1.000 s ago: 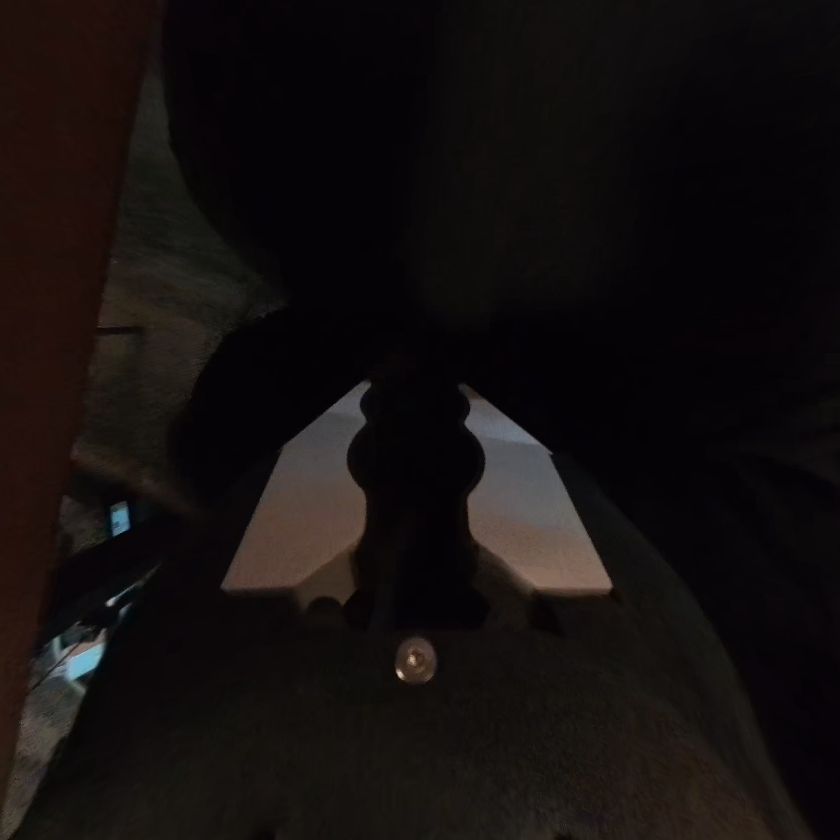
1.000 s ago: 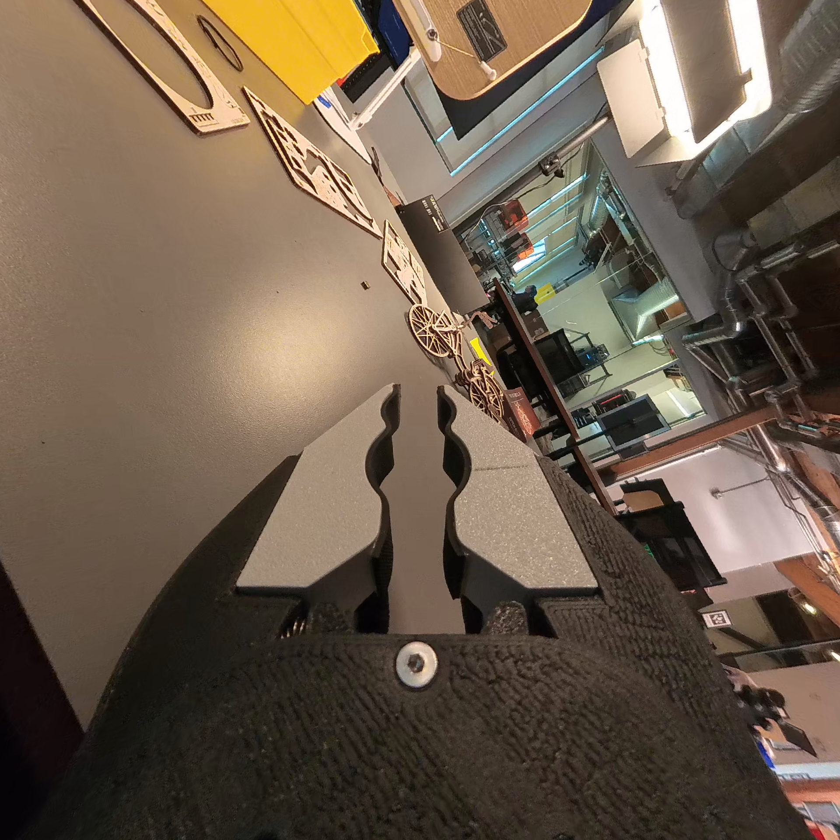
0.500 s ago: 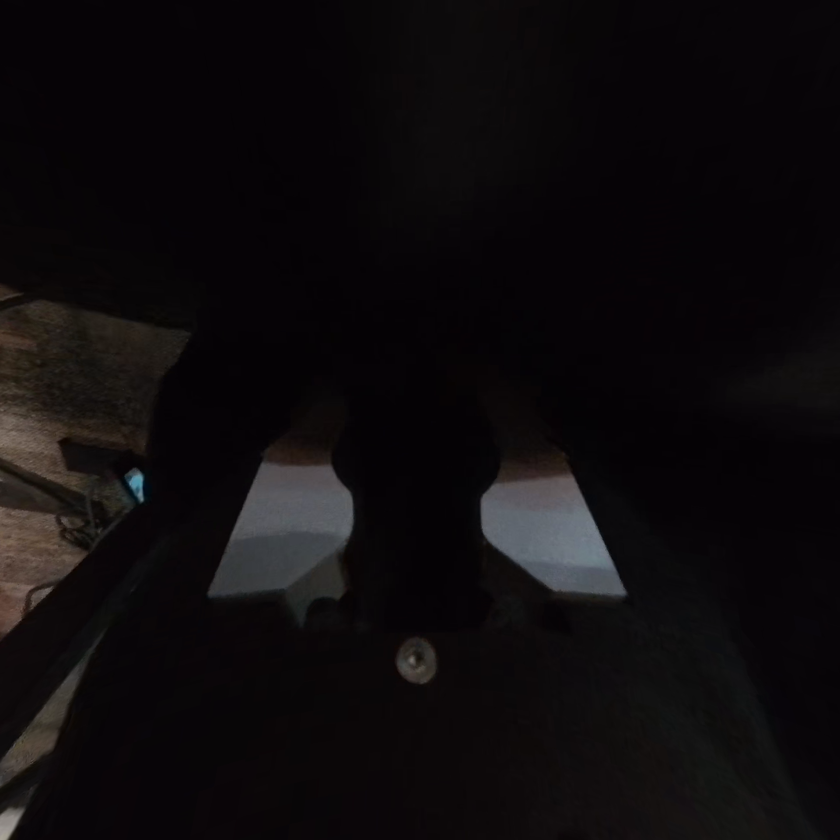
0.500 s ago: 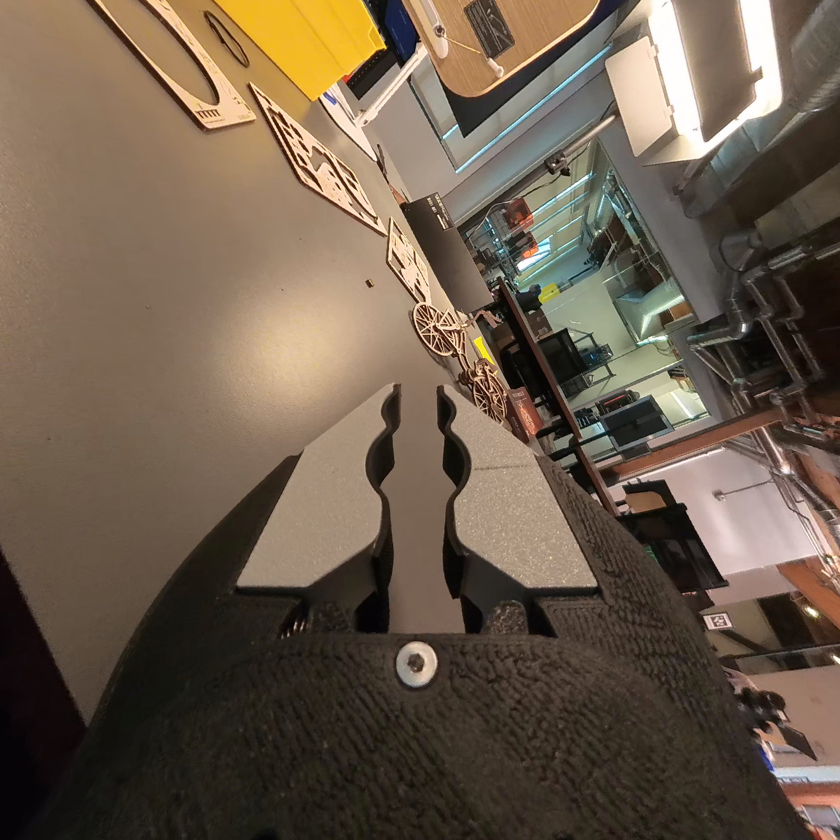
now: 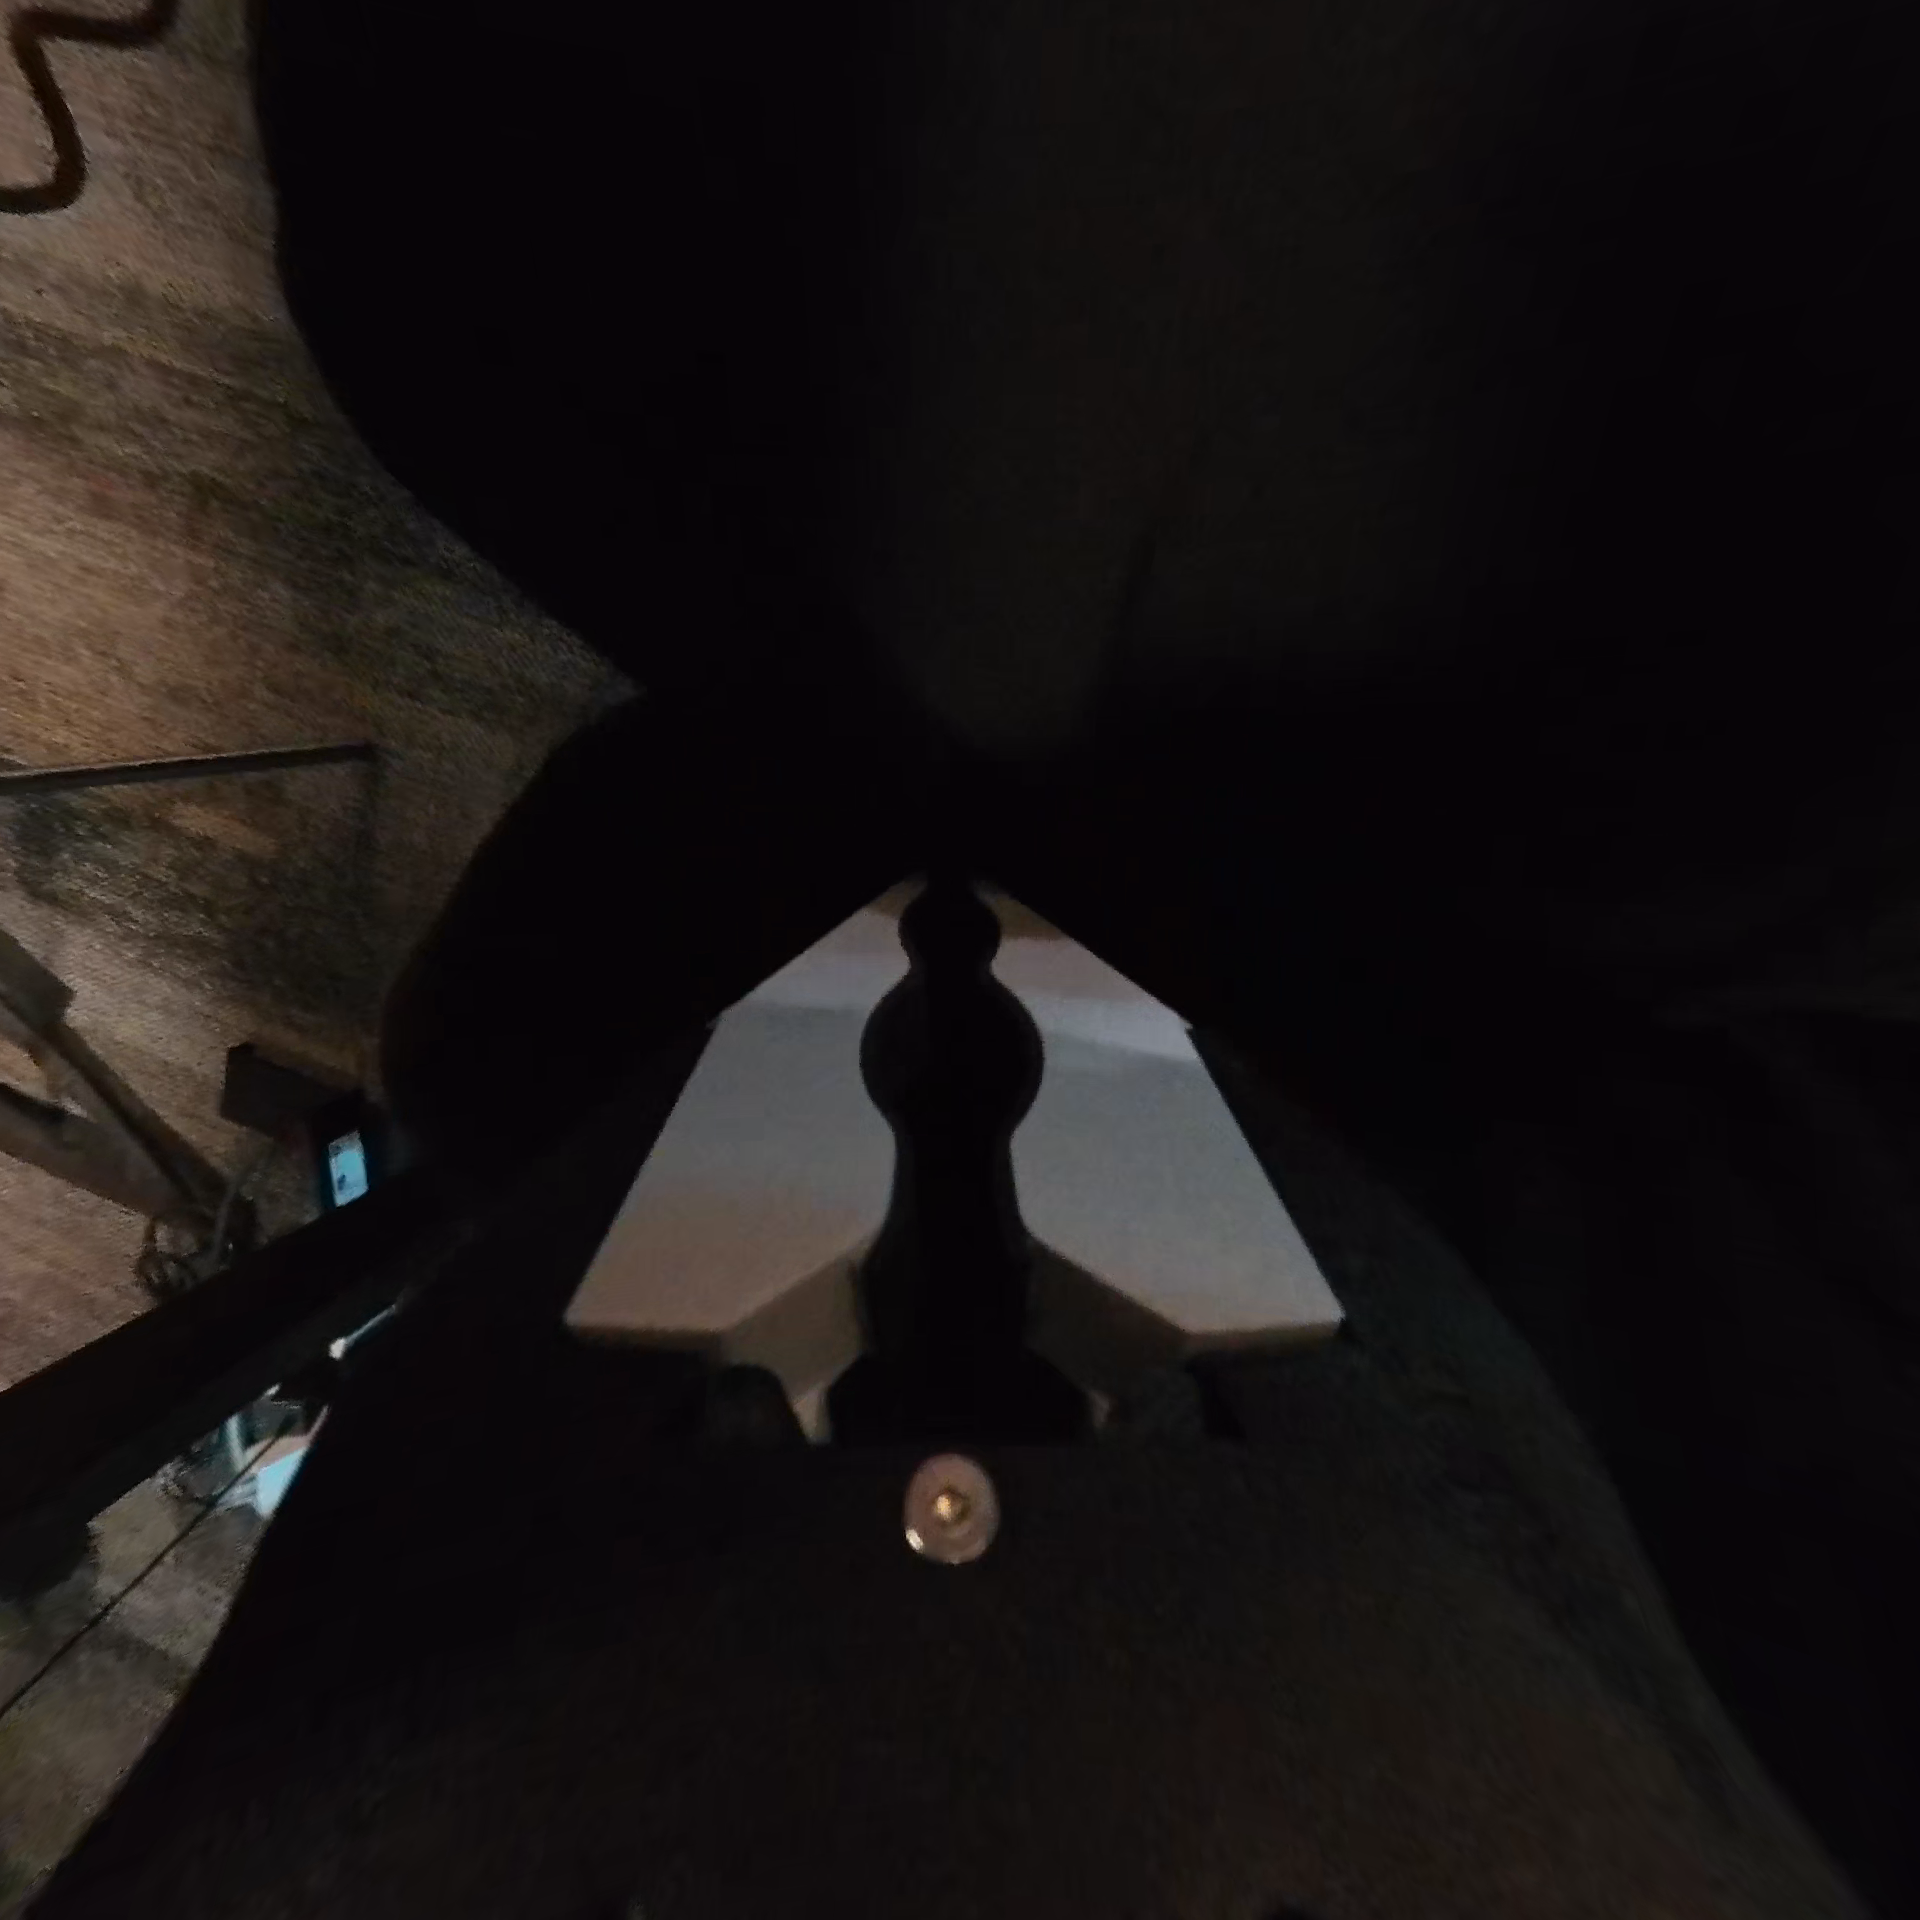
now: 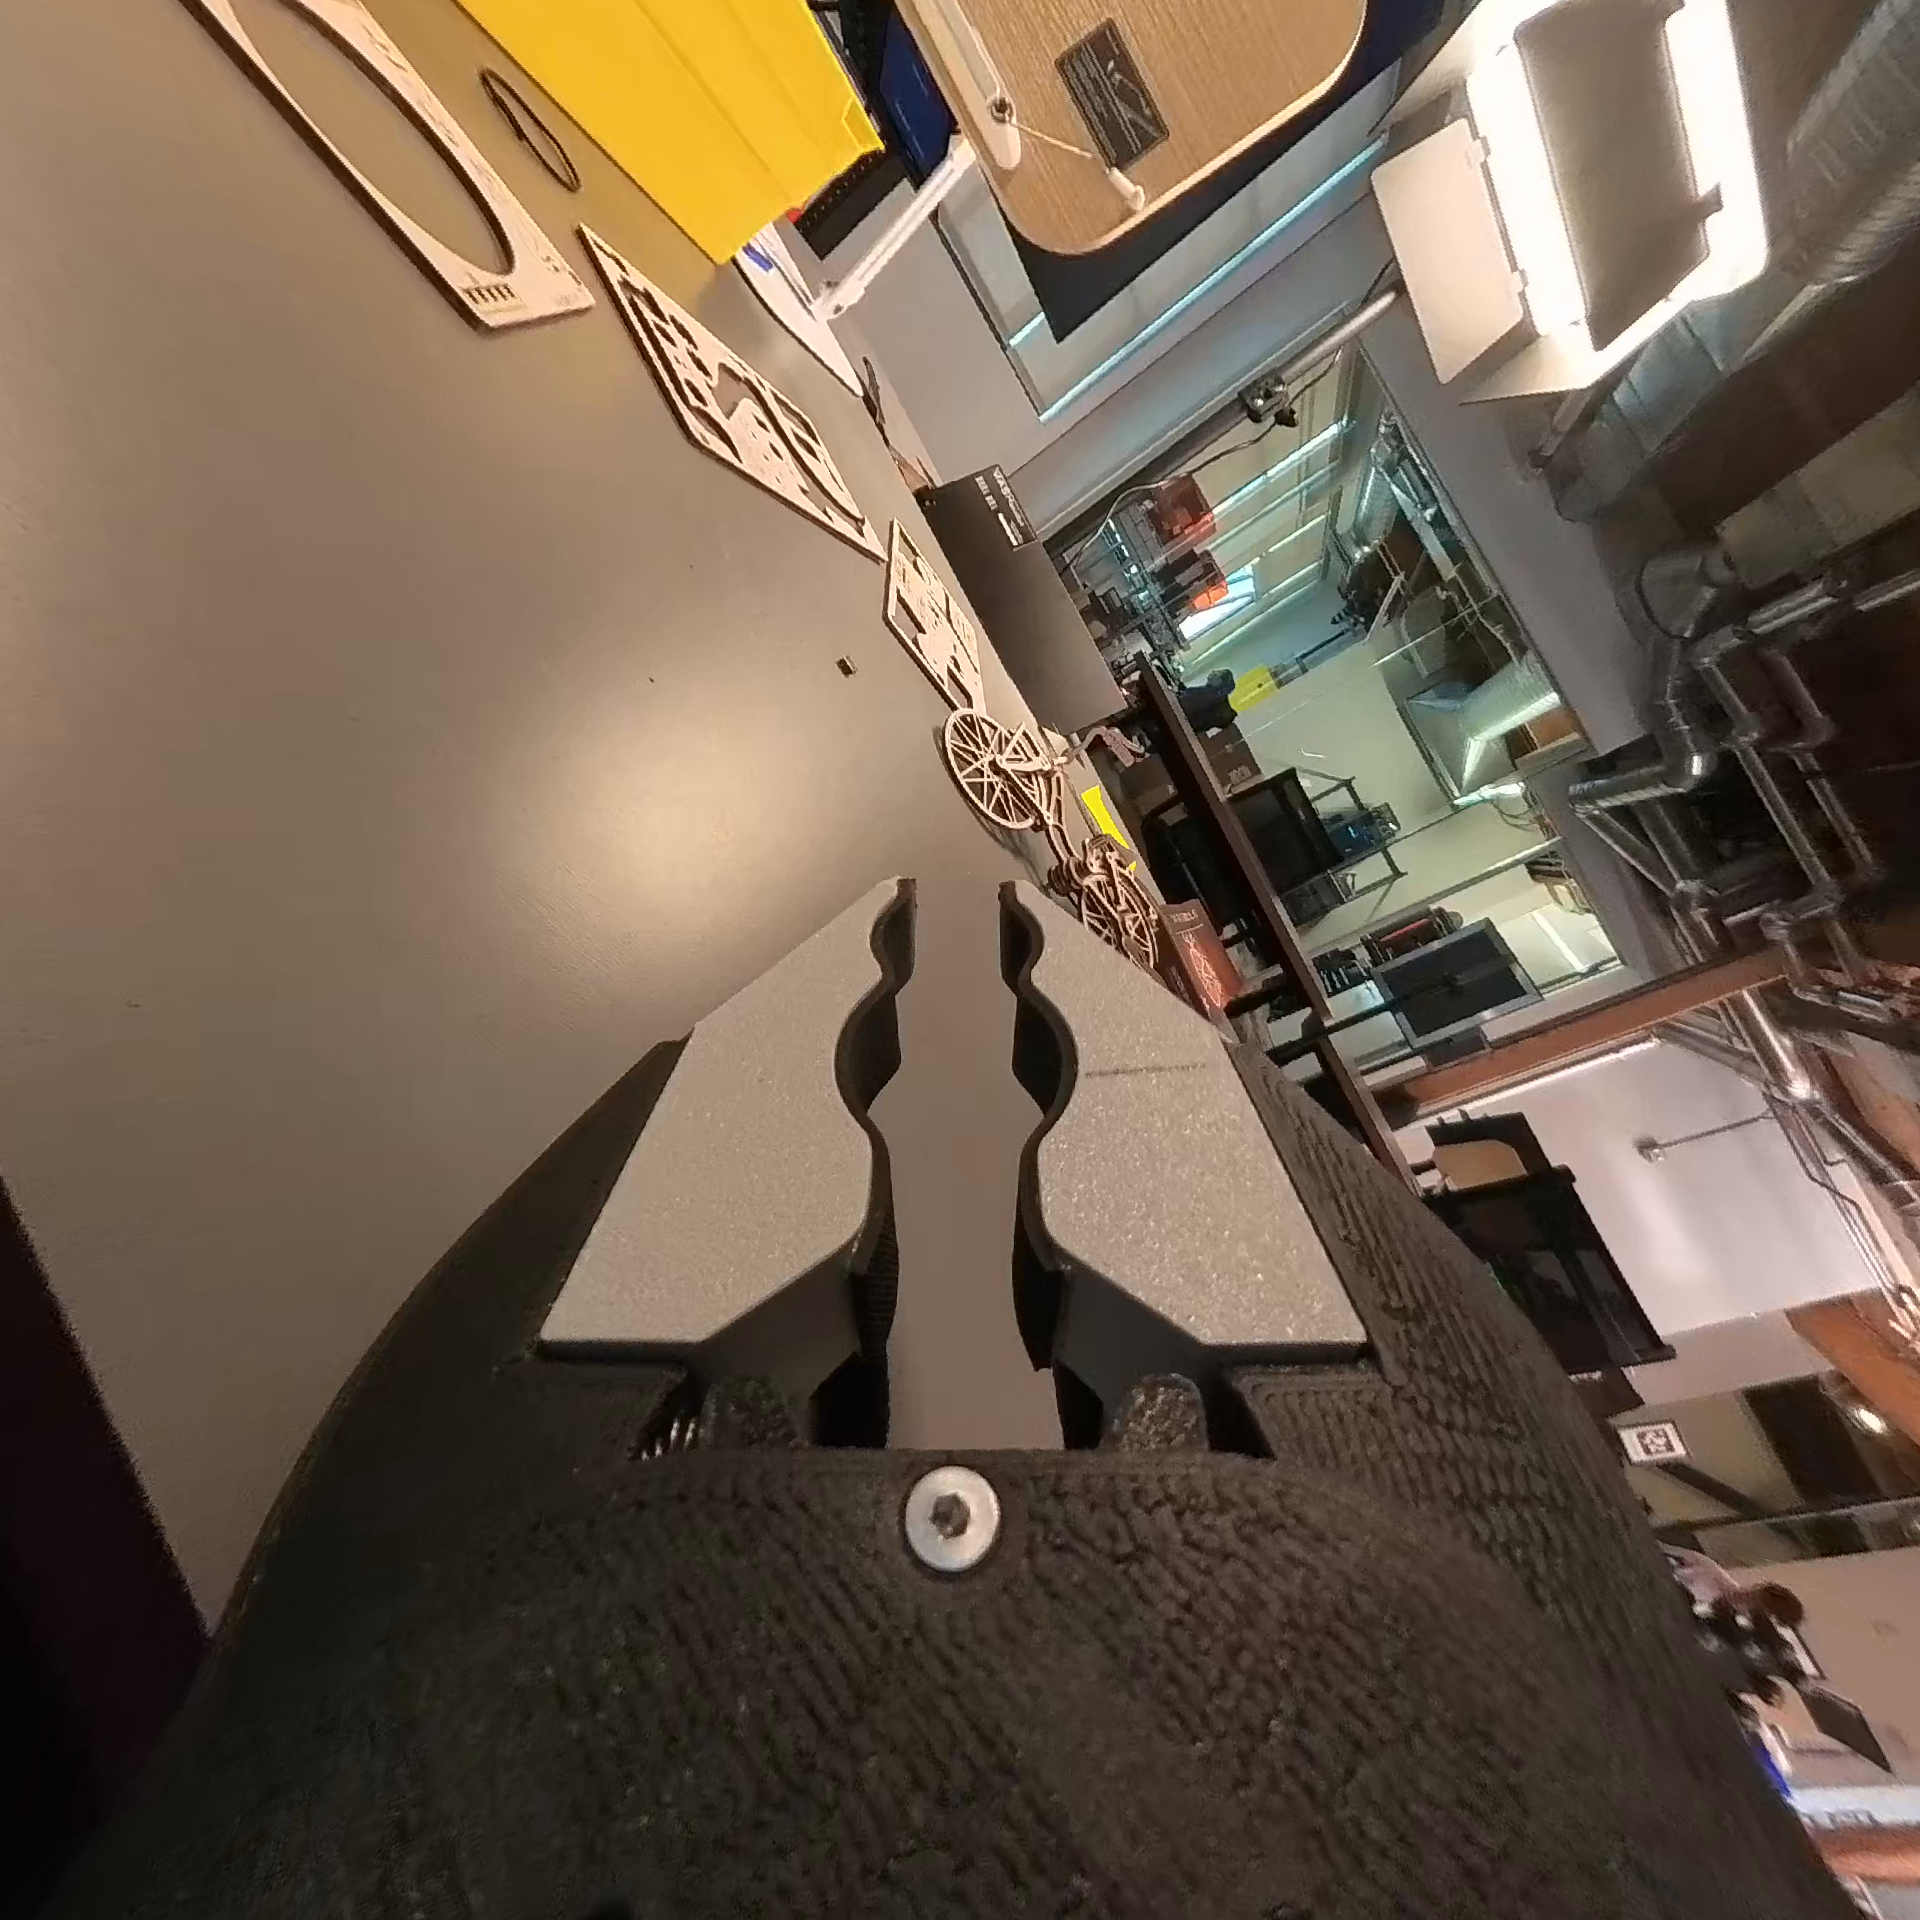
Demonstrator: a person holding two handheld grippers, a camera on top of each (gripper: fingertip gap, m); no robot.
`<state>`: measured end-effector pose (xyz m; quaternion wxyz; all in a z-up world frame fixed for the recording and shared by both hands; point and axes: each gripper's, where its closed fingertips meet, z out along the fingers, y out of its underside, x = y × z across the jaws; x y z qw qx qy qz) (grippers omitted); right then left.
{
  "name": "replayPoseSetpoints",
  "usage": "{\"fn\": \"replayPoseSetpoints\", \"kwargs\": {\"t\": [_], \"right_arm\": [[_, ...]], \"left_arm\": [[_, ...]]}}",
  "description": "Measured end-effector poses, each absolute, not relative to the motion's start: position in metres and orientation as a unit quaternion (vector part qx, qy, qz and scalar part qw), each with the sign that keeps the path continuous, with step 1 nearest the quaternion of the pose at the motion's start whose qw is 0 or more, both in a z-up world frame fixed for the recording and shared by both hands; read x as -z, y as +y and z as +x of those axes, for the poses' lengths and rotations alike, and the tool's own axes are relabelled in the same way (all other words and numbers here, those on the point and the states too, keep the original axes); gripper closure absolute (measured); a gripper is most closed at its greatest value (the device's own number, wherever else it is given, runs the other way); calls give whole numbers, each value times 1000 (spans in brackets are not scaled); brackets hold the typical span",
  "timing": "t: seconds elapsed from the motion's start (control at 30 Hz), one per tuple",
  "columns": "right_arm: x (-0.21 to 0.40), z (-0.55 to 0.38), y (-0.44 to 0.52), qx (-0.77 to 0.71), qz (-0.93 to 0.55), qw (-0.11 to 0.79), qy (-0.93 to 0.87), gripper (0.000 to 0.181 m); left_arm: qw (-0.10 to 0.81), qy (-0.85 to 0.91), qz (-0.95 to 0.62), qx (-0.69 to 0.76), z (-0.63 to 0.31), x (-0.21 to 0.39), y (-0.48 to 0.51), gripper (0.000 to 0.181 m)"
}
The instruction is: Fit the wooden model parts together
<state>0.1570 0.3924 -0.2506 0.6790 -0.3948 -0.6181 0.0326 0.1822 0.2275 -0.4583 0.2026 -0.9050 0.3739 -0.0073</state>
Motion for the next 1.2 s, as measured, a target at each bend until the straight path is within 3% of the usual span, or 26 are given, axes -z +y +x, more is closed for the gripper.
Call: {"fn": "replayPoseSetpoints", "kwargs": {"t": [0.13, 0.87, 1.2], "right_arm": [[251, 156, 391, -36, -392, 678, -621, 166], [256, 154, 393, -25, -397, 669, -628, 166], [257, 153, 394, -22, -396, 668, -629, 166]], "left_arm": [[203, 356, -912, 16, 183, 458, 232, 181], [430, 166, -884, 83, 119, 369, 175, 178], [428, 186, -874, 138, 130, 374, 169, 179]]}}
